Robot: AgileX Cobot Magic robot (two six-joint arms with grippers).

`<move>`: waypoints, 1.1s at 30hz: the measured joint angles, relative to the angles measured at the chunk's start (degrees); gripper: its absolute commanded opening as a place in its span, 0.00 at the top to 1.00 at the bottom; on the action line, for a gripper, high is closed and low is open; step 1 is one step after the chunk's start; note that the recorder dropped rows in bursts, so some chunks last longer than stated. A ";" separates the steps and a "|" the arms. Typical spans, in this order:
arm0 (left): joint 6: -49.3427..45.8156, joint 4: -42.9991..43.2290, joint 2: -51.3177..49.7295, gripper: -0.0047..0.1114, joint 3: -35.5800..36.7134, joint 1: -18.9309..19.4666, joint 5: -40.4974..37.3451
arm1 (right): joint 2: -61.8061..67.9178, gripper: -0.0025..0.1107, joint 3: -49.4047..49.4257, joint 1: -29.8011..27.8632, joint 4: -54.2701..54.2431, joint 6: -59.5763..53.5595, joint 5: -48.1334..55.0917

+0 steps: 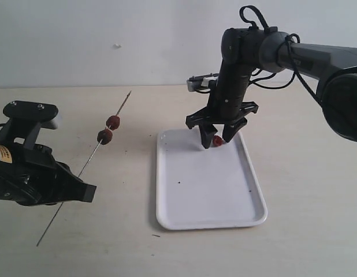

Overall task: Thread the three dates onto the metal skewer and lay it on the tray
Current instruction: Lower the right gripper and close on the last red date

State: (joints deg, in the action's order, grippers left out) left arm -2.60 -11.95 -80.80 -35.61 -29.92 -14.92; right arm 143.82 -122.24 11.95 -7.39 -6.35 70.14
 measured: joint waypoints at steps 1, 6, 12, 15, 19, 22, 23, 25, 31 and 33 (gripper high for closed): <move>0.00 0.00 0.00 0.96 0.00 0.00 0.00 | 0.27 0.49 0.00 0.00 -0.11 0.04 0.00; 0.00 0.00 0.00 0.96 0.00 0.00 0.00 | 0.27 0.50 0.00 0.00 -0.23 0.13 0.00; 0.00 0.00 0.00 0.96 0.00 0.00 0.00 | 0.27 0.54 0.00 0.00 -0.23 0.26 0.00; 0.00 0.00 0.00 0.96 0.00 0.00 0.00 | 0.27 0.57 0.00 0.00 -0.23 0.49 0.00; 0.00 0.00 0.00 0.96 0.00 0.00 0.00 | 0.27 0.63 0.00 0.00 -0.23 1.26 0.00; 0.00 0.00 0.00 0.96 0.00 0.00 0.00 | 0.27 0.67 0.00 0.00 -0.23 1.37 0.00; 0.00 0.00 0.00 0.96 0.00 0.00 0.00 | 0.27 0.68 0.00 0.00 -0.23 1.37 0.00; 0.00 0.00 0.00 0.96 0.00 0.00 0.00 | 0.27 0.70 0.00 0.00 -0.23 1.37 0.00; 0.00 0.00 0.00 0.96 0.00 0.00 0.00 | 0.27 0.75 0.00 0.00 -0.23 1.60 0.00; 0.00 0.00 0.00 0.96 0.00 0.00 0.00 | 0.27 0.76 0.00 0.00 -0.23 1.68 0.00</move>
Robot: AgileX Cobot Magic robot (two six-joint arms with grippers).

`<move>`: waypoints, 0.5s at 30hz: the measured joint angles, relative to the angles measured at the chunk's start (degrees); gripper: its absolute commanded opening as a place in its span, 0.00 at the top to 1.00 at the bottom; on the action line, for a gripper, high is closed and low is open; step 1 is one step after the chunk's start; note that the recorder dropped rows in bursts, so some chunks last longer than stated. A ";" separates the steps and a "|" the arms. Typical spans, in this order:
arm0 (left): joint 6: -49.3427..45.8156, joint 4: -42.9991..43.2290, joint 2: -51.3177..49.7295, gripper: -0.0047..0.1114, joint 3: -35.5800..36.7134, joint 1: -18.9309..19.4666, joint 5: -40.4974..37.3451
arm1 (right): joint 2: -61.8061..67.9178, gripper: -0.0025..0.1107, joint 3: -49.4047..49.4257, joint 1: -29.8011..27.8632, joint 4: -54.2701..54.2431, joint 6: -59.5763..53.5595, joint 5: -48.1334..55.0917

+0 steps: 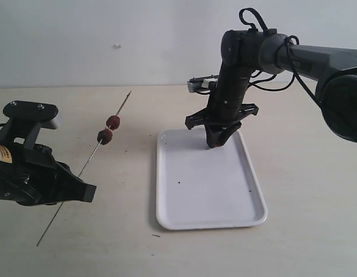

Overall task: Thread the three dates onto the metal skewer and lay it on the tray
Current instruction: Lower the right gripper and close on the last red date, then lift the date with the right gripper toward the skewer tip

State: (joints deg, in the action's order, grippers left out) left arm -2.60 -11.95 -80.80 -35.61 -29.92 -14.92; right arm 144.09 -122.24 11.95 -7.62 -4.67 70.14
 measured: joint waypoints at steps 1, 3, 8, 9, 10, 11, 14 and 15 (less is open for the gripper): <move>0.00 0.00 0.00 0.96 0.00 0.00 0.00 | 0.00 0.76 0.00 0.00 0.00 0.11 0.00; 0.00 0.00 0.00 0.96 0.00 0.00 0.00 | 0.00 0.77 0.00 0.00 0.00 0.14 0.00; 0.00 -0.09 0.00 0.96 0.00 0.00 0.00 | 0.00 0.78 0.00 0.00 0.00 0.41 0.00; 0.00 -0.09 0.00 0.96 0.00 0.00 0.00 | 0.00 0.78 0.00 0.00 0.00 0.41 0.00; 0.00 -0.09 0.00 0.96 0.00 0.00 0.00 | 0.00 0.78 0.00 0.00 0.00 0.41 0.00; 0.00 -0.09 0.00 0.96 0.00 0.00 0.00 | 0.00 0.78 0.00 0.00 0.00 0.46 0.00; 0.00 -0.09 0.00 0.96 0.00 0.00 0.00 | -0.46 0.78 0.00 0.00 0.00 0.40 0.00; 0.00 -0.09 0.00 0.96 0.00 0.00 0.00 | -0.97 0.78 0.00 0.00 0.00 0.12 0.00</move>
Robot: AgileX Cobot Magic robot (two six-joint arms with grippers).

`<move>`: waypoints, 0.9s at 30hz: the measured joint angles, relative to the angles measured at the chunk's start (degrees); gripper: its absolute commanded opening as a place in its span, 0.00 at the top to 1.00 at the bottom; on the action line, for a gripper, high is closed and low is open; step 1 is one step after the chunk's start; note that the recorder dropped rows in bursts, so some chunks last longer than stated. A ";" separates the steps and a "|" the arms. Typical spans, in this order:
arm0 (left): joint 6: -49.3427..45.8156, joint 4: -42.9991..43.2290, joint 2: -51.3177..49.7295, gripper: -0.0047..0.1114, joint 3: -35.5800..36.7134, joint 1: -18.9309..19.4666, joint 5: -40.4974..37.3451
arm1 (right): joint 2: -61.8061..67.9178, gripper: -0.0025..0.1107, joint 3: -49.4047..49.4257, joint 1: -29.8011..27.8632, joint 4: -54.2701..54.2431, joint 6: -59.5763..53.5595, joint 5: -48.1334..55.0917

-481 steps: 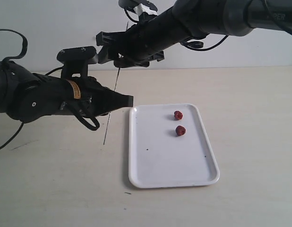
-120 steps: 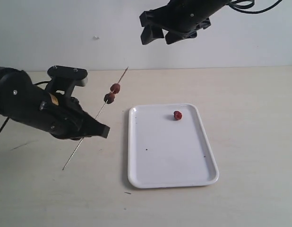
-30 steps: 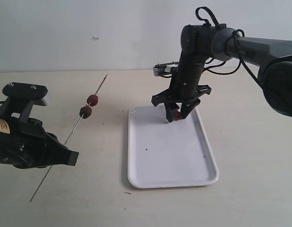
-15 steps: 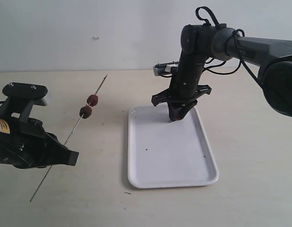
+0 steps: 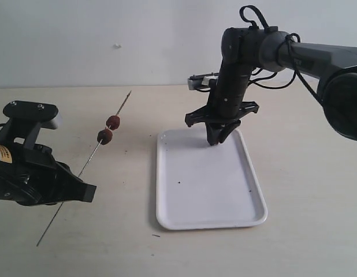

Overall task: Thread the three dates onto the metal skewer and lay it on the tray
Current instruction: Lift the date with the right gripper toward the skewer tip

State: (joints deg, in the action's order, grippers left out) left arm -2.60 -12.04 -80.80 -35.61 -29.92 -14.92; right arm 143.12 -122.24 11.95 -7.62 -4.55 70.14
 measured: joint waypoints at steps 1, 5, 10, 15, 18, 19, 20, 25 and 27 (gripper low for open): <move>0.00 0.00 0.00 0.96 0.00 0.00 0.00 | -0.45 0.78 0.00 0.00 -0.15 -0.30 0.00; 0.00 -0.26 0.00 0.96 0.00 0.00 0.00 | -3.06 0.79 0.00 0.00 -2.05 -2.23 0.00; 0.00 -1.61 0.00 0.96 0.00 0.00 0.00 | -5.29 0.79 0.00 0.00 -7.82 -4.73 0.00; 0.00 -2.90 0.00 0.96 0.00 -1.28 0.55 | -6.36 0.79 0.00 0.00 -17.01 -7.54 -2.79; 0.00 -4.03 0.00 0.96 0.00 -1.73 0.66 | -6.36 0.79 0.00 0.00 -23.42 -9.07 -7.21; 0.00 -4.30 0.00 0.96 0.00 -1.73 0.78 | -6.36 0.79 0.00 0.00 -25.52 -9.73 -8.53; 0.00 -4.53 0.00 0.96 0.00 -1.73 0.88 | -6.36 0.79 0.00 0.00 -27.32 -10.24 -9.43; 0.00 -5.98 0.00 0.96 0.00 -1.73 2.58 | -6.36 0.79 0.00 0.00 -40.06 -15.47 -12.60; 0.00 -6.78 0.00 0.96 0.00 -1.73 3.67 | -6.36 0.79 0.00 0.00 -44.75 -16.92 -13.47</move>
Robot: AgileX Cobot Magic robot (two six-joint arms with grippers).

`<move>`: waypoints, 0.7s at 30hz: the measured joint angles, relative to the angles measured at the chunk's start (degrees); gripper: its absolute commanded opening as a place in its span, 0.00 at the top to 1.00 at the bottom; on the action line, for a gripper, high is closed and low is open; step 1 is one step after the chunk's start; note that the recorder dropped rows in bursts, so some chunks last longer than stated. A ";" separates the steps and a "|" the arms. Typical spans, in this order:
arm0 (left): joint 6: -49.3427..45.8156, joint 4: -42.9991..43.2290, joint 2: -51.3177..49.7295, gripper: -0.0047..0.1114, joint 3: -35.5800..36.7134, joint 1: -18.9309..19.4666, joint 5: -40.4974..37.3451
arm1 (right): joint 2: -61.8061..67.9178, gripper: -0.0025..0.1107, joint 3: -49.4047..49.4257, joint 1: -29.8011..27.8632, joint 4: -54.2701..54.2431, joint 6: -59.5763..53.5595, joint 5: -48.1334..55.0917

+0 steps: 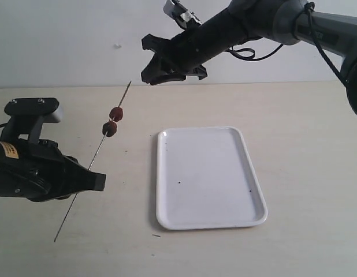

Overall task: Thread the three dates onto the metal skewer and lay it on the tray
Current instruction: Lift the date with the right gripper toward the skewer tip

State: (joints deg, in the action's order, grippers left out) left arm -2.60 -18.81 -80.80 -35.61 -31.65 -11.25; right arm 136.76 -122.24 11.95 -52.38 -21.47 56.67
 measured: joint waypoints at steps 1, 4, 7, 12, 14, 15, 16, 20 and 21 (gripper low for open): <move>0.00 -0.55 0.00 0.96 0.00 0.00 0.53 | 0.00 0.79 0.00 0.00 -2.17 -0.39 -0.83; 0.00 -1.09 0.00 0.96 0.00 0.00 1.61 | 0.00 0.79 0.00 0.00 -4.99 -0.50 -2.81; 0.00 -1.79 0.00 0.96 0.00 0.00 3.17 | 0.00 0.79 0.00 0.00 -10.19 -0.58 -5.89; 0.00 -2.25 0.00 0.96 0.00 0.00 5.84 | 0.00 0.79 0.00 0.00 -14.24 -0.58 -7.37; 0.00 -3.17 0.00 0.96 0.00 0.00 6.95 | 0.00 0.79 0.00 0.00 -14.99 -0.58 -7.48; 0.00 -3.30 0.00 0.96 0.00 0.00 7.22 | 0.00 0.79 0.00 0.00 -15.27 -0.58 -7.48; 0.00 -3.41 0.00 0.96 0.00 0.00 7.22 | 0.00 0.79 0.00 0.00 -15.50 -0.58 -7.48; 0.00 -3.63 0.00 0.96 -0.35 0.00 7.01 | 0.00 0.79 0.00 0.00 -15.62 -0.17 -8.21; 0.00 -3.63 0.00 0.96 -0.46 0.00 6.87 | 0.00 0.79 0.00 0.00 -15.78 0.25 -8.48</move>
State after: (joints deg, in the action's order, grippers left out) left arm -2.60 -22.44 -80.80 -36.07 -31.65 -4.38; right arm 136.76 -122.24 11.95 -68.15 -21.22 48.19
